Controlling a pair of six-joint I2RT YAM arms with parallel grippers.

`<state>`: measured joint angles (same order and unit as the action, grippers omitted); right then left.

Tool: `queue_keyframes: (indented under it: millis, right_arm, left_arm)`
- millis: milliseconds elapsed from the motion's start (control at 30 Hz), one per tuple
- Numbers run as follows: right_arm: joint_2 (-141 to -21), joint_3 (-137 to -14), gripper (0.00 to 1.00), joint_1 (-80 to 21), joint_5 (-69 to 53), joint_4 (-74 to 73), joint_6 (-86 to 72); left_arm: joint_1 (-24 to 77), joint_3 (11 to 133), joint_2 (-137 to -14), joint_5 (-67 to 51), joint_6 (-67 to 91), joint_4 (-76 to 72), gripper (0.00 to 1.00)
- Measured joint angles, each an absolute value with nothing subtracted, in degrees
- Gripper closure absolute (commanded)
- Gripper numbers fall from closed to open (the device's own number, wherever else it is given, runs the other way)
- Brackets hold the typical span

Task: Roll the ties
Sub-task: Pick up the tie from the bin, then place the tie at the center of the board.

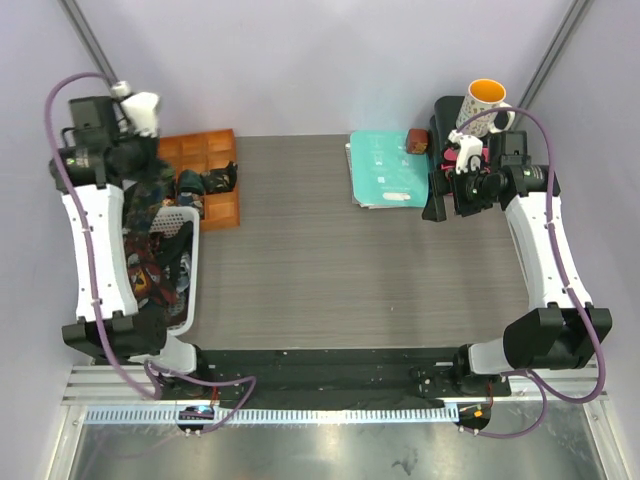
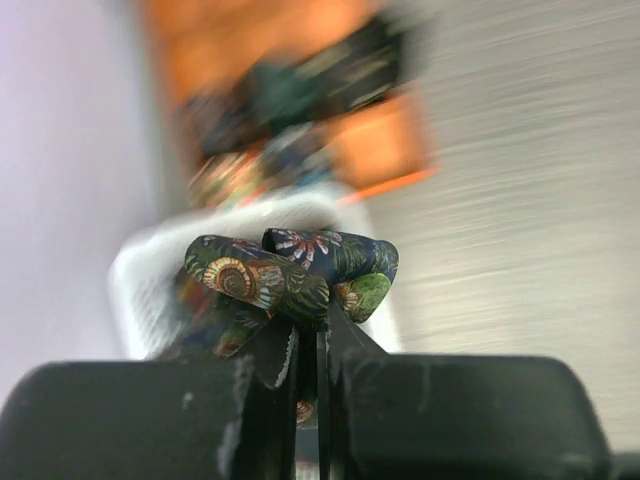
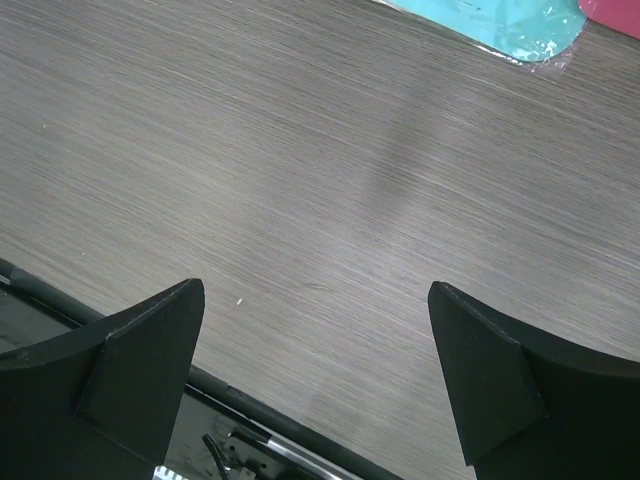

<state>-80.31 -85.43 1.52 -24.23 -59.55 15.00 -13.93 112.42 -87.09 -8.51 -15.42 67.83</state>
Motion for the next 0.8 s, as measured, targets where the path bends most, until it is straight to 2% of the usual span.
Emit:
queue_keyframes:
  millis: [200, 333, 367, 400, 500, 533, 567, 600, 700, 800]
  right_arm:
    - [-80.3, -85.4, 0.0, 1.6, -25.0, -59.1, 13.2]
    - [-80.3, -85.4, 0.0, 2.6, -25.8, -58.7, 12.0]
    - [-80.2, -85.4, 0.0, 3.0, -26.0, -58.6, 11.8]
    - [-80.2, -85.3, 0.0, 3.5, -26.1, -58.6, 11.6]
    - [-79.7, -84.8, 0.0, 4.7, -26.2, -58.4, 11.4]
    - [-79.4, -84.4, 0.0, 5.0, -26.3, -58.4, 11.4]
    - [-79.1, -84.2, 0.0, 5.0, -26.3, -58.5, 11.5]
    - [-78.6, -83.7, 0.0, 5.1, -26.4, -58.4, 11.7]
    - [-77.2, -81.8, 0.0, 5.1, -27.5, -58.5, 12.1]
    - [-76.4, -78.4, 0.0, 4.9, -30.1, -57.9, 12.4]
  left_arm:
    - [12.3, 116.2, -83.6, -11.4, -13.8, 65.8, 1.0]
    - [25.3, 116.6, -85.4, -15.2, -12.3, 63.0, 1.0]
    - [27.5, 116.9, -86.5, -18.2, -11.9, 62.1, 0.96]
    - [28.7, 116.6, -87.2, -21.1, -11.4, 60.9, 0.9]
    - [29.0, 107.1, -85.6, -30.7, -7.0, 50.5, 0.5]
    - [27.3, 99.2, -82.7, -33.9, -4.3, 43.9, 0.22]
    - [24.8, 91.6, -79.4, -36.1, -2.1, 39.3, 0.05]
    - [21.3, 83.4, -75.5, -37.8, -0.3, 33.9, 0.0]
    - [7.8, 62.7, -64.1, -40.4, 0.9, 27.3, 0.0]
    - [1.6, 58.1, -59.2, -41.8, -4.5, 30.4, 0.0]
